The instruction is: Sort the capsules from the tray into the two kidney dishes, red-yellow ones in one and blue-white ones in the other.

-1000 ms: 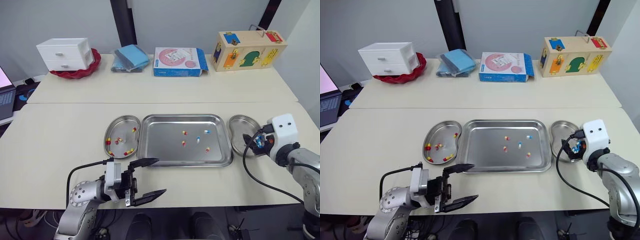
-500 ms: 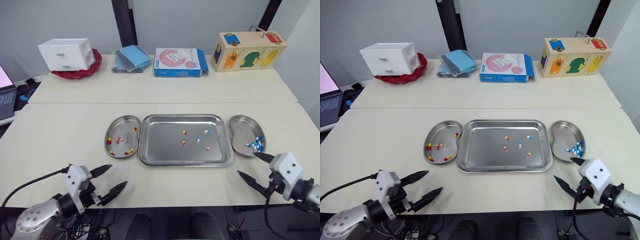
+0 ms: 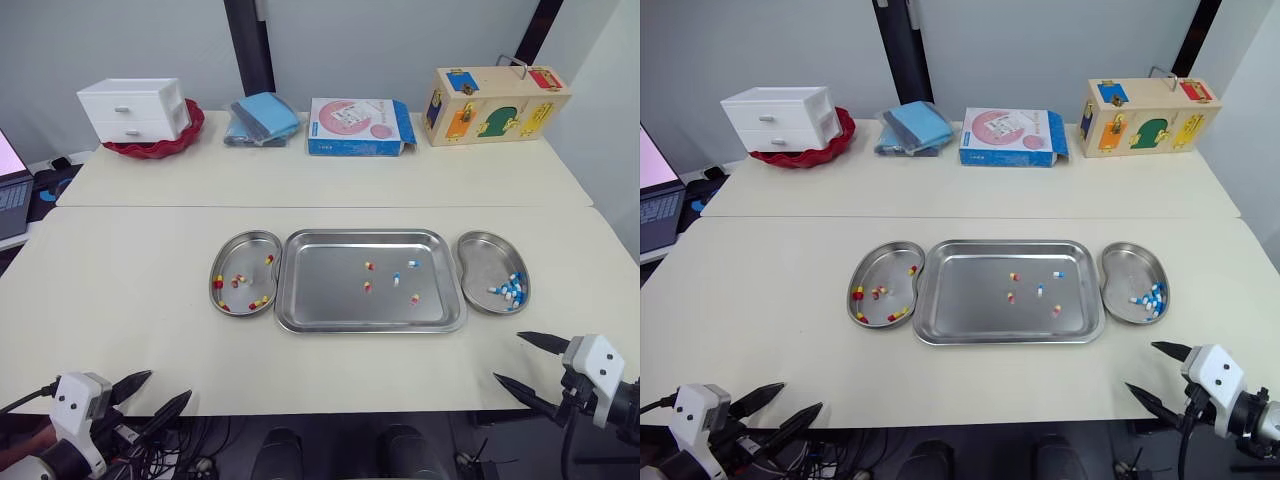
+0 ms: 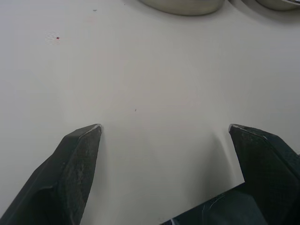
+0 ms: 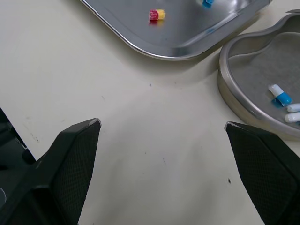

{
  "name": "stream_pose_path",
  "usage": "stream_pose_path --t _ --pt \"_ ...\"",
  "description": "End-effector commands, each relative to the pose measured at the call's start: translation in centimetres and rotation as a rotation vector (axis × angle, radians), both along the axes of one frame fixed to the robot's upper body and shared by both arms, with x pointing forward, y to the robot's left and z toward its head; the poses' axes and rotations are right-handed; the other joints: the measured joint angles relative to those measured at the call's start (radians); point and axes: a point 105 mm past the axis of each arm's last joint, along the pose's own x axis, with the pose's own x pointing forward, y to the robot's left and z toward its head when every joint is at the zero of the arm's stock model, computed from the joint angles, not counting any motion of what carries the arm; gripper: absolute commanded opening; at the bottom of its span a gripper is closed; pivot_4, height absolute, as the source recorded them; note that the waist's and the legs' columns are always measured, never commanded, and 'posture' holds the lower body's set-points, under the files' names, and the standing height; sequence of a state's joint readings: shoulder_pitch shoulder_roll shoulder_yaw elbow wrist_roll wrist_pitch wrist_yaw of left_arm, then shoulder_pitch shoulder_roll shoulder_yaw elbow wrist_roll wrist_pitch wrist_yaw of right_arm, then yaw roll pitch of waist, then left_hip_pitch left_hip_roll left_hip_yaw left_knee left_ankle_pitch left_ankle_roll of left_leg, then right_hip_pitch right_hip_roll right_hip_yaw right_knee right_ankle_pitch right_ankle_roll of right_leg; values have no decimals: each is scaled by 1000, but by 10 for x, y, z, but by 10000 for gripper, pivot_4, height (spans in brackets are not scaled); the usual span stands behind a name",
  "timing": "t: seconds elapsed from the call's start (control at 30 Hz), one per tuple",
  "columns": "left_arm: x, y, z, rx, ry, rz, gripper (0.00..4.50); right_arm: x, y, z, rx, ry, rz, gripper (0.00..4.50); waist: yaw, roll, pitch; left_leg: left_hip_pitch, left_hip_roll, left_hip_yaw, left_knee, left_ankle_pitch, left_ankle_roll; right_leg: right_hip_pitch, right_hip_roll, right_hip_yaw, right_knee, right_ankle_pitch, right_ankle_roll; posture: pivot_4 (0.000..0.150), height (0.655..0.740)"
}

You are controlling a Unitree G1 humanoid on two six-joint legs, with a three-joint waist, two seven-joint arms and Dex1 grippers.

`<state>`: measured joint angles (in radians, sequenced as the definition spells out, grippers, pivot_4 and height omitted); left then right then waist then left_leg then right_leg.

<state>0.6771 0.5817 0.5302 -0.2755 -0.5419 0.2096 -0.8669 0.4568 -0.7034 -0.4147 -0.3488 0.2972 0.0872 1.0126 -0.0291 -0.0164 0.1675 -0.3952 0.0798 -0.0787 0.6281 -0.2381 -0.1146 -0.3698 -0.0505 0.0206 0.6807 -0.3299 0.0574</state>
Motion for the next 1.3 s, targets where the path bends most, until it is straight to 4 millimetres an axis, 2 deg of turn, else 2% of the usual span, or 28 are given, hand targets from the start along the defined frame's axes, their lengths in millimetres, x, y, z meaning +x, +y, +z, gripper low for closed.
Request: stream_pose_path --t 0.03,0.13,0.17,0.37,0.53,0.7,0.87,1.0,1.1,1.2,1.27,1.3 --pt "-2 -10 5 8 -11 -44 45000 11 10 21 31 -116 32 44792 0 0 0 0 0 0 0 0 0 0 0 0 0 0 0 1500 7078" --pt "-1 -17 9 3 -11 -69 45000 14 24 31 67 -156 83 44792 0 0 0 0 0 0 0 0 0 0 0 0 0 1 1 1500 7078" --pt "0 -19 11 3 -12 -72 45000 15 27 33 79 -162 94 44792 0 0 0 0 0 0 0 0 0 0 0 0 0 3 6 1500 7078" --pt "4 -28 20 9 -24 -116 45000 20 46 38 116 -178 136 44792 0 -1 0 0 0 0 0 0 0 0 0 0 0 3 6 1500 7078" --pt "29 -70 55 9 -140 -273 45000 17 62 39 130 -163 177 44792 10 0 0 0 0 0 0 0 0 0 0 0 0 4 6 1500 7078" --pt "59 -119 78 -20 -205 -426 45000 14 82 45 166 -162 218 44792 15 1 -1 1 0 -1 0 0 0 1 0 0 0 4 7 1500 7078" --pt "89 -155 83 -3 -206 -515 45000 12 87 42 167 -153 221 44792 22 1 -1 1 -1 0 1 0 0 2 0 1 0 5 8 1500 7078" --pt "115 -181 80 20 -204 -554 45000 9 82 36 166 -144 189 44792 24 1 -1 1 -1 0 1 0 0 2 1 1 0 5 8 1500 7078" --pt "127 -197 77 25 -206 -600 45000 6 78 32 164 -141 160 44792 23 1 -1 0 -1 -1 1 0 0 2 1 1 0 5 8 1500 7078" --pt "141 -213 73 51 -219 -659 38558 3 74 29 165 -136 126 45000 24 1 -1 1 -1 0 1 0 0 1 1 2 0 5 8 1500 7078" --pt "149 -221 69 56 -220 -683 32572 3 73 28 166 -138 113 45000 24 1 -1 1 -1 -1 1 0 0 1 2 2 1 5 8 1500 7078" --pt "152 -223 67 58 -221 -691 32572 3 74 28 168 -140 107 45000 24 1 -1 1 -1 -1 1 0 0 1 2 2 1 5 8 1500 7078"
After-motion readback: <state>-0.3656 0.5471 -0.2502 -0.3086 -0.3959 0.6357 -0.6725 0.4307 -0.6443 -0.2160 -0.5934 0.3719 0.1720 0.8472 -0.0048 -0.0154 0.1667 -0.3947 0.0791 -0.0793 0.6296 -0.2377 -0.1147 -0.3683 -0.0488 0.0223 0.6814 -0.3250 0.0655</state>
